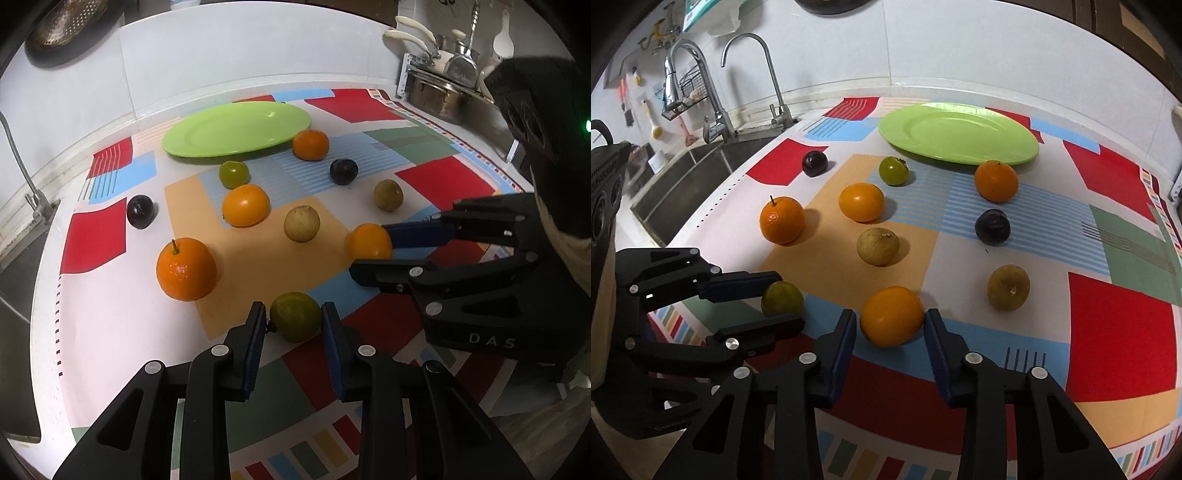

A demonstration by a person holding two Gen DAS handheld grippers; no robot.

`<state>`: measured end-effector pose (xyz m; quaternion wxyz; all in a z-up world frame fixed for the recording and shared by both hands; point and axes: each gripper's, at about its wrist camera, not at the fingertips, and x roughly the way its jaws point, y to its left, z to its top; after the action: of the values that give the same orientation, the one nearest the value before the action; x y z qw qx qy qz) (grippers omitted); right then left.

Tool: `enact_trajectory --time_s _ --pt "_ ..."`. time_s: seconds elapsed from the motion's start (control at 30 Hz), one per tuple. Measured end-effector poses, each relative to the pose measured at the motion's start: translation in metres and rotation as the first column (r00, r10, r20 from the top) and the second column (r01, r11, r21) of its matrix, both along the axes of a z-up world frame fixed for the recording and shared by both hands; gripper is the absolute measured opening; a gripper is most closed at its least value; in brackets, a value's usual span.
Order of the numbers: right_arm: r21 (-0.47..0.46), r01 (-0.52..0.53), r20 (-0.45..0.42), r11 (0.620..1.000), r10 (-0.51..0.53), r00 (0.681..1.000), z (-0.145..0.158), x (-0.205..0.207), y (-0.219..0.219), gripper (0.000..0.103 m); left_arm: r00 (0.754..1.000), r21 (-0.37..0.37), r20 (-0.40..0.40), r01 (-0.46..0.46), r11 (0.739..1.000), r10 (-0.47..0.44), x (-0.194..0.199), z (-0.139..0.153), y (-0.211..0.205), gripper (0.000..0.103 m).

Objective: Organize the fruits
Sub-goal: 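Grasp a green lime with the left tool while the right tool grasps a small orange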

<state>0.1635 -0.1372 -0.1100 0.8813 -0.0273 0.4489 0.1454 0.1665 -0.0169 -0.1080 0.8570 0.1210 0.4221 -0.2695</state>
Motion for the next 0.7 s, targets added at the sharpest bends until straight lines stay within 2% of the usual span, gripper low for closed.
enact_trajectory --time_s 0.1,0.23,0.33,0.47,0.5,0.57,0.7 --pt "0.006 0.006 -0.003 1.000 -0.006 1.000 0.001 0.001 0.000 0.036 1.000 -0.009 0.007 -0.004 1.000 0.004 0.001 0.005 0.002 0.029" --pt "0.014 0.018 -0.003 1.000 -0.018 1.000 0.003 0.000 0.000 0.036 1.000 -0.012 0.023 -0.010 1.000 0.010 0.003 0.014 0.003 0.021" --pt "0.022 0.031 0.004 0.999 -0.031 1.000 0.008 -0.002 0.000 0.036 1.000 -0.020 0.030 -0.005 1.000 0.006 0.005 0.019 0.004 0.021" --pt "0.011 0.048 0.010 0.999 -0.049 0.999 0.011 -0.002 0.001 0.036 1.000 -0.037 -0.006 0.028 0.999 -0.028 0.007 0.015 0.007 0.021" --pt "0.012 0.053 0.011 0.999 -0.053 0.999 0.012 -0.003 0.001 0.036 0.999 -0.037 -0.008 0.031 0.999 -0.031 0.006 0.015 0.006 0.023" --pt "0.006 0.059 0.016 0.998 -0.059 0.998 0.013 -0.005 0.002 0.036 0.999 -0.030 -0.006 0.047 0.998 -0.047 0.004 0.015 0.005 0.036" --pt "0.003 0.059 0.009 0.998 -0.059 0.998 0.013 -0.007 0.003 0.036 0.998 -0.022 -0.026 0.052 0.998 -0.053 0.004 0.008 0.004 0.038"
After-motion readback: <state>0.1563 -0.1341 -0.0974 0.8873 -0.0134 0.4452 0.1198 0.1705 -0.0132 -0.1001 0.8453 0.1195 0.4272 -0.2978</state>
